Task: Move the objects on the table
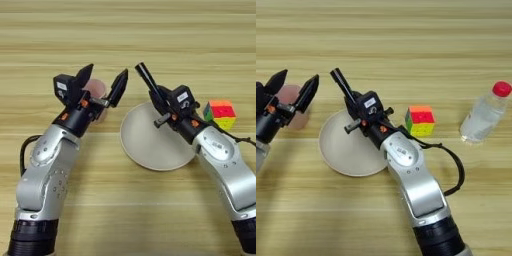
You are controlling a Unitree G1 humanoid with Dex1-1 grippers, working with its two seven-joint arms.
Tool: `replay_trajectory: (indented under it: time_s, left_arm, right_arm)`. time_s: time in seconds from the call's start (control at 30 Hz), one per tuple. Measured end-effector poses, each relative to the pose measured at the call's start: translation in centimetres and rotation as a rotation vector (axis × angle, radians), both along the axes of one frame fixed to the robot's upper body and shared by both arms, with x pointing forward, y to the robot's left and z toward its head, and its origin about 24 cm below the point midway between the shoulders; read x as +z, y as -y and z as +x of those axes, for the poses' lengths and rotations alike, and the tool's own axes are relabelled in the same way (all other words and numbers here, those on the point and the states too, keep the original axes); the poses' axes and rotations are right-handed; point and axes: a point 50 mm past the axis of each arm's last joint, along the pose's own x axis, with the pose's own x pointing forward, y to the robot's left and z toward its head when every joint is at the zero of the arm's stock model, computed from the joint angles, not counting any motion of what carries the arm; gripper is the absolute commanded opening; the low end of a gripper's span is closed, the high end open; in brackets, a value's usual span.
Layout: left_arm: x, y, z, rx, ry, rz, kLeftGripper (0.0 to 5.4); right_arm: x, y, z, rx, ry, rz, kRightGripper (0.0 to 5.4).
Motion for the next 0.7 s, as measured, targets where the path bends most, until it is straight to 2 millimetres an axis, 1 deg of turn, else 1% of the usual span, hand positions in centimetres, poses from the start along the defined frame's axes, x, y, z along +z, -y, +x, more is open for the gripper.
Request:
replay_trajectory:
  time_s: [0.1,0.23,0.43,0.6,0.7]
  left_arm:
    - [0.2,0.6,0.1,-0.036,-0.001,-0.003,5.4]
    - [-0.1,1.8,0.1,-0.098,-0.027,-0.008,5.4]
    - [-0.3,3.1,0.4,-0.155,-0.038,-0.01,5.4]
    - [-1.0,3.4,0.7,-0.169,-0.069,-0.015,5.4]
    - [-1.1,3.4,0.7,-0.168,-0.072,-0.018,5.4]
  right_arm:
    - [0.1,-0.2,-0.1,0.007,0.003,0.002,0.93]
    - [0.6,-0.4,-0.3,0.018,0.026,0.011,0.93]
    - [0.7,-0.7,-0.4,0.027,0.03,0.015,0.93]
    - [1.0,-0.9,-0.6,0.032,0.04,0.025,0.93]
    - [1.1,-1.0,-0.7,0.039,0.044,0.026,0.93]
